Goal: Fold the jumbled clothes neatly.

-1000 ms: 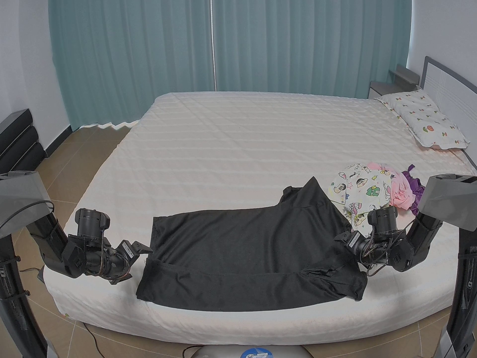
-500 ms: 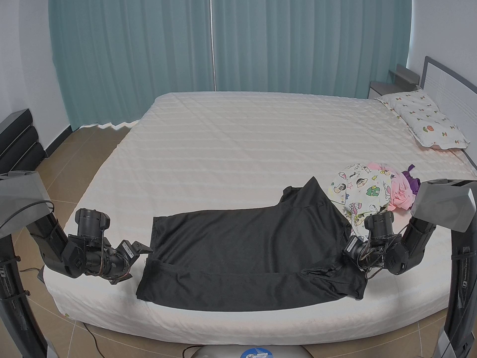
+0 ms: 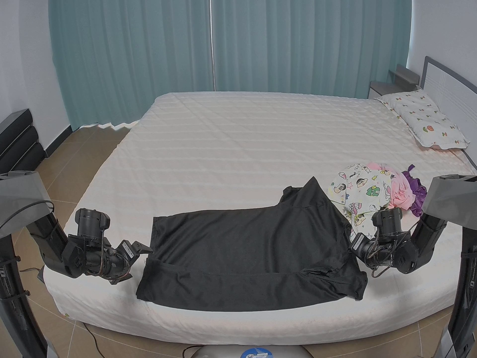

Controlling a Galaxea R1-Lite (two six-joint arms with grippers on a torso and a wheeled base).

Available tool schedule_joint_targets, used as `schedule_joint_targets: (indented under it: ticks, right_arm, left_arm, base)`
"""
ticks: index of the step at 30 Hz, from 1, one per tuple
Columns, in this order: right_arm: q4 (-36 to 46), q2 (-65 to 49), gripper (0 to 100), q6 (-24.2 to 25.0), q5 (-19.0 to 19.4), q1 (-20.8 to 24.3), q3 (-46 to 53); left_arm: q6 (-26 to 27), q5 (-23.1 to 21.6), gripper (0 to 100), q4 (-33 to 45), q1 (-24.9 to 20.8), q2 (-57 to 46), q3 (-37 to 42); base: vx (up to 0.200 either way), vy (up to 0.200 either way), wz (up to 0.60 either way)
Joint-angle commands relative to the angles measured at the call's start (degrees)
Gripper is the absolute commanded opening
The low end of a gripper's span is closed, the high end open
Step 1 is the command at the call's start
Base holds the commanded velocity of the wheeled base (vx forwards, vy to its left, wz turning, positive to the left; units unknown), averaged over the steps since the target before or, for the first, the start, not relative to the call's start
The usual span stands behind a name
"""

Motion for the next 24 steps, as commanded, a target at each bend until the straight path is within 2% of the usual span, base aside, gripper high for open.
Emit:
schedule_joint_targets:
  ticks: [1,21,22,24]
  right_arm:
    - [-0.11,-1.27,100,0.09,0.18,-0.62,0.35]
    - [-0.11,5.85,100,0.53,0.62,-0.53,-5.37]
    - [-0.11,5.94,0,0.53,0.62,-0.53,-5.54]
    - [-0.11,6.46,0,0.53,0.53,-0.44,-5.98]
  left_arm:
    - [-0.02,0.05,100,-0.09,-0.01,0.0,0.0]
    - [-0.02,-0.04,100,0.0,-0.01,0.0,-0.09]
    - [-0.11,0.05,100,0.0,-0.01,0.0,-0.09]
    - [-0.11,-0.04,100,-0.09,-0.01,0.09,-0.09]
  base:
    - [0.0,0.0,0.0]
    - [0.0,0.0,0.0]
    - [0.0,0.0,0.0]
    - [0.0,0.0,0.0]
